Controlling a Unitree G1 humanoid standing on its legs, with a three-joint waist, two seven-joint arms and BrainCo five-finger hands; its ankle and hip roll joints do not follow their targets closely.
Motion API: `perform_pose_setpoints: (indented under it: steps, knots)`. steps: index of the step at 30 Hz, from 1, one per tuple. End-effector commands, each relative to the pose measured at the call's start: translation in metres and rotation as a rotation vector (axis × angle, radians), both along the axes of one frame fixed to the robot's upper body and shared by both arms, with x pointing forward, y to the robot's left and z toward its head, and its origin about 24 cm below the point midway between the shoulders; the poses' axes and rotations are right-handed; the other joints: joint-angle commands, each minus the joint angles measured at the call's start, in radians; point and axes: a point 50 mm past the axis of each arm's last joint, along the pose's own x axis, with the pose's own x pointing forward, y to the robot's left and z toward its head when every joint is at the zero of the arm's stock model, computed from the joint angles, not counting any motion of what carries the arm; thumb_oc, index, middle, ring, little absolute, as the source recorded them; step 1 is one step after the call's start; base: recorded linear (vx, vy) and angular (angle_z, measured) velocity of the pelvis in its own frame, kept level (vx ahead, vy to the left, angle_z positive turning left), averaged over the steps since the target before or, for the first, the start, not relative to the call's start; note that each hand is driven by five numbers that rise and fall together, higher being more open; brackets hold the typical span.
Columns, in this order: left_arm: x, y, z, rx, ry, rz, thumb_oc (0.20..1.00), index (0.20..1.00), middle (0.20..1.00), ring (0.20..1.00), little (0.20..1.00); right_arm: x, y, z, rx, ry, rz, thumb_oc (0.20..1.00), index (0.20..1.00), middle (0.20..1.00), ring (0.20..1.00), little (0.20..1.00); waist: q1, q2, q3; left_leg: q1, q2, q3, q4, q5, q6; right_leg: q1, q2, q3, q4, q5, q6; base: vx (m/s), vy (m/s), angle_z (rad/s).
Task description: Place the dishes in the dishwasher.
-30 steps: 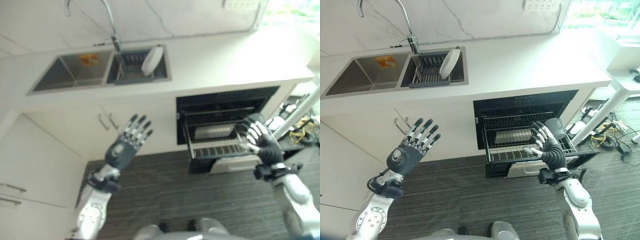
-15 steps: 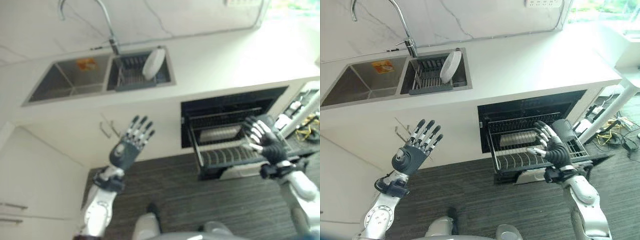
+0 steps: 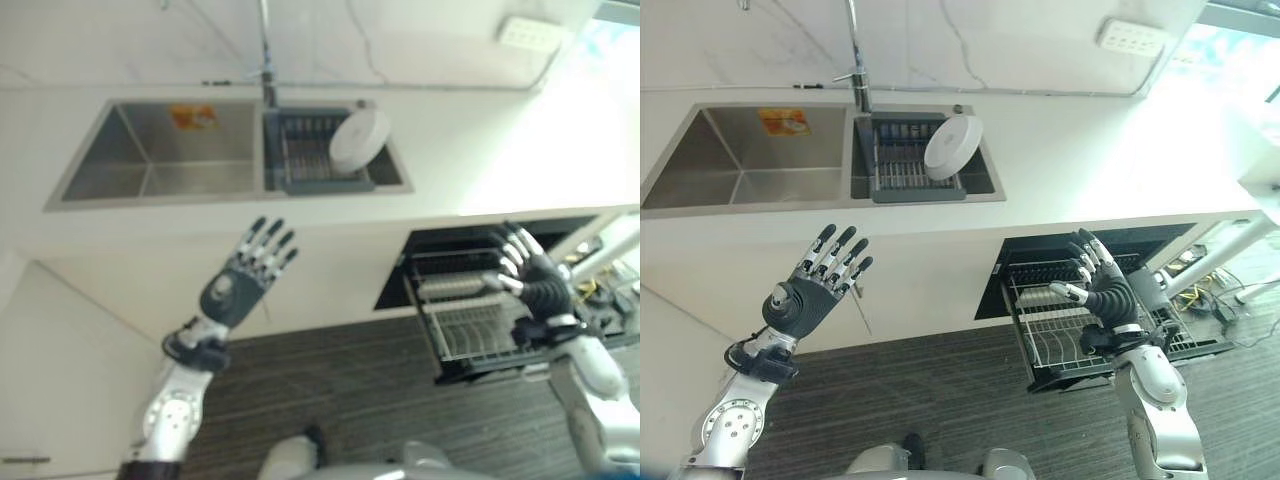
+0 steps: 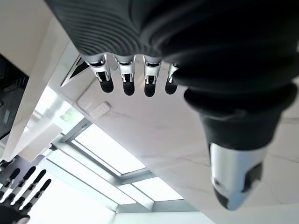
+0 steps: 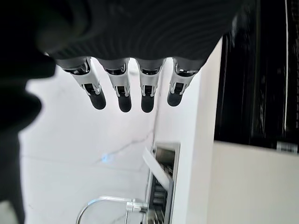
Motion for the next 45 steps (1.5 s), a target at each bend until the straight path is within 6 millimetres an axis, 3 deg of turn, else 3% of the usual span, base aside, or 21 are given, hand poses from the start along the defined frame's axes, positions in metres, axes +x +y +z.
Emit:
perform_pose_setpoints:
  steps: [1, 3, 6, 9, 10, 11, 13, 15, 18, 26, 31, 34, 36, 40, 41, 44, 45]
  knots:
    - [-0.004, -0.002, 0.016, -0.047, -0.097, -0.014, 1.000, 1.000, 1.000, 1.000, 1.000, 0.003, -0.001, 0.012, 0.038, -0.097, 0.004, 1.000, 1.000, 1.000, 1.000, 1.000, 0.003, 0.037, -0.021, -0.012, 0.039, -0.083, 0.113, -0.104, -0.112, 0.063, -0.062, -0.016, -0.135, 0.174, 0.043, 0.07, -0.176, -0.33]
    - [-0.005, -0.006, 0.014, -0.042, -0.093, -0.025, 1.000, 1.000, 1.000, 1.000, 1.000, 0.005, 0.003, 0.010, 0.049, -0.097, 0.009, 1.000, 1.000, 1.000, 1.000, 1.000, 0.004, 0.044, -0.022, 0.001, 0.035, -0.081, 0.113, -0.103, -0.118, 0.064, -0.074, -0.030, -0.135, 0.169, 0.042, 0.06, -0.139, 0.14]
    - [-0.004, -0.012, 0.011, -0.049, -0.076, -0.027, 1.000, 1.000, 1.000, 1.000, 1.000, 0.010, 0.009, 0.006, 0.049, -0.078, 0.017, 1.000, 1.000, 1.000, 1.000, 1.000, -0.005, 0.065, -0.024, 0.041, 0.039, -0.052, 0.113, -0.092, -0.143, 0.077, -0.064, -0.010, -0.135, 0.075, 0.003, 0.09, -0.114, 0.09]
    - [-0.003, -0.019, 0.014, -0.062, -0.081, -0.051, 1.000, 1.000, 1.000, 1.000, 1.000, 0.010, 0.007, 0.005, 0.026, -0.063, 0.006, 1.000, 1.000, 1.000, 1.000, 1.000, -0.001, 0.045, -0.004, 0.054, 0.037, -0.045, 0.113, 0.046, -0.200, 0.096, -0.092, 0.018, -0.135, 0.054, -0.018, 0.07, -0.005, -0.08]
    - [-0.002, -0.021, 0.014, -0.063, -0.084, -0.057, 1.000, 1.000, 1.000, 1.000, 1.000, 0.011, 0.007, 0.004, 0.019, -0.059, 0.001, 1.000, 1.000, 1.000, 1.000, 1.000, 0.000, 0.044, 0.001, 0.036, 0.060, -0.034, 0.113, 0.041, -0.202, 0.100, -0.097, 0.015, -0.135, 0.052, -0.014, 0.04, 0.135, -0.06]
    - [-0.004, -0.020, 0.014, -0.070, -0.087, -0.061, 1.000, 1.000, 1.000, 1.000, 1.000, 0.012, 0.007, 0.005, 0.007, -0.056, 0.005, 1.000, 1.000, 1.000, 1.000, 1.000, -0.005, 0.052, 0.003, 0.004, 0.108, -0.009, 0.113, -0.005, -0.195, 0.102, -0.095, 0.008, -0.135, 0.047, -0.006, 0.05, 0.196, -0.06]
    - [-0.006, -0.018, 0.016, -0.080, -0.098, -0.050, 1.000, 1.000, 1.000, 1.000, 1.000, 0.010, 0.007, 0.005, -0.008, -0.055, 0.023, 1.000, 1.000, 1.000, 1.000, 1.000, -0.005, 0.066, -0.003, -0.038, 0.146, -0.013, 0.113, -0.010, -0.196, 0.102, -0.083, 0.010, -0.135, 0.033, 0.001, 0.08, 0.216, 0.09]
    - [-0.007, -0.015, 0.017, -0.092, -0.118, -0.044, 1.000, 1.000, 1.000, 1.000, 1.000, 0.008, 0.006, 0.006, -0.036, -0.060, 0.032, 1.000, 1.000, 1.000, 1.000, 1.000, 0.002, 0.077, -0.004, -0.104, 0.174, -0.047, 0.113, 0.010, -0.209, 0.118, -0.070, 0.031, -0.135, 0.009, 0.000, 0.14, 0.253, -0.07]
    - [-0.008, -0.013, 0.023, -0.069, -0.196, -0.049, 1.000, 1.000, 1.000, 1.000, 1.000, 0.006, 0.000, 0.011, -0.026, -0.083, 0.009, 1.000, 1.000, 1.000, 1.000, 1.000, 0.003, 0.079, -0.017, -0.126, 0.188, -0.044, 0.113, -0.008, -0.199, 0.136, -0.089, 0.020, -0.135, -0.011, 0.012, 0.13, 0.268, -0.34]
    - [-0.012, 0.001, 0.063, 0.004, -0.426, 0.001, 1.000, 1.000, 1.000, 1.000, 1.000, 0.000, -0.001, 0.013, 0.009, -0.104, 0.010, 1.000, 1.000, 1.000, 1.000, 1.000, 0.002, 0.062, -0.037, -0.069, 0.116, -0.082, 0.113, -0.067, -0.157, 0.113, -0.142, 0.008, -0.135, 0.068, 0.061, 0.11, 0.153, -0.03]
    - [-0.013, 0.005, 0.073, 0.035, -0.459, 0.040, 1.000, 1.000, 1.000, 1.000, 1.000, 0.003, 0.000, 0.018, 0.045, -0.135, -0.026, 1.000, 1.000, 1.000, 1.000, 1.000, 0.020, 0.053, -0.036, -0.063, 0.076, -0.112, 0.113, -0.088, -0.128, 0.108, -0.161, 0.016, -0.135, 0.102, 0.083, 0.10, 0.123, 0.22]
    - [-0.015, 0.005, 0.081, 0.051, -0.523, 0.056, 1.000, 1.000, 1.000, 1.000, 1.000, 0.005, 0.000, 0.022, 0.111, -0.165, -0.069, 1.000, 1.000, 1.000, 1.000, 1.000, 0.028, 0.057, -0.038, -0.064, 0.061, -0.122, 0.113, -0.093, -0.107, 0.129, -0.149, 0.024, -0.135, 0.133, 0.094, 0.10, 0.167, 0.01]
    - [-0.019, 0.003, 0.090, 0.117, -0.605, 0.091, 1.000, 1.000, 1.000, 1.000, 1.000, 0.006, 0.005, 0.021, 0.136, -0.168, -0.076, 1.000, 1.000, 1.000, 1.000, 1.000, 0.028, 0.067, -0.038, -0.061, 0.051, -0.139, 0.113, -0.094, -0.093, 0.152, -0.125, 0.034, -0.135, 0.190, 0.103, 0.09, 0.185, 0.06]
    - [-0.024, 0.001, 0.104, 0.235, -0.726, 0.173, 1.000, 1.000, 1.000, 1.000, 1.000, 0.005, 0.013, 0.020, 0.147, -0.170, -0.049, 1.000, 1.000, 1.000, 1.000, 1.000, 0.020, 0.094, -0.025, -0.040, 0.033, -0.182, 0.113, -0.107, -0.073, 0.048, -0.109, 0.067, 0.122, 0.230, 0.096, 0.07, 0.155, 0.08]
    - [-0.023, 0.000, 0.106, 0.234, -0.723, 0.181, 1.000, 1.000, 1.000, 1.000, 1.000, 0.006, 0.015, 0.020, 0.148, -0.166, -0.044, 1.000, 1.000, 1.000, 1.000, 1.000, 0.018, 0.091, -0.025, -0.038, 0.030, -0.183, 0.113, -0.108, -0.075, 0.037, -0.106, 0.065, 0.100, 0.209, 0.090, 0.10, 0.032, 0.01]
    - [-0.015, -0.003, 0.107, 0.166, -0.680, 0.137, 1.000, 1.000, 1.000, 1.000, 1.000, 0.005, 0.014, 0.021, 0.143, -0.175, -0.021, 1.000, 1.000, 1.000, 1.000, 1.000, -0.013, 0.070, -0.013, -0.001, 0.016, -0.200, 0.113, -0.132, -0.093, 0.033, -0.119, 0.063, -0.135, 0.190, 0.081, 0.12, -0.124, -0.11]
    - [-0.015, -0.003, 0.107, 0.166, -0.680, 0.137, 1.000, 1.000, 1.000, 1.000, 1.000, 0.005, 0.014, 0.021, 0.143, -0.175, -0.021, 1.000, 1.000, 1.000, 1.000, 1.000, -0.013, 0.070, -0.013, -0.001, 0.016, -0.200, 0.113, -0.132, -0.093, 0.033, -0.119, 0.063, -0.135, 0.190, 0.081, 0.15, -0.294, 0.05]
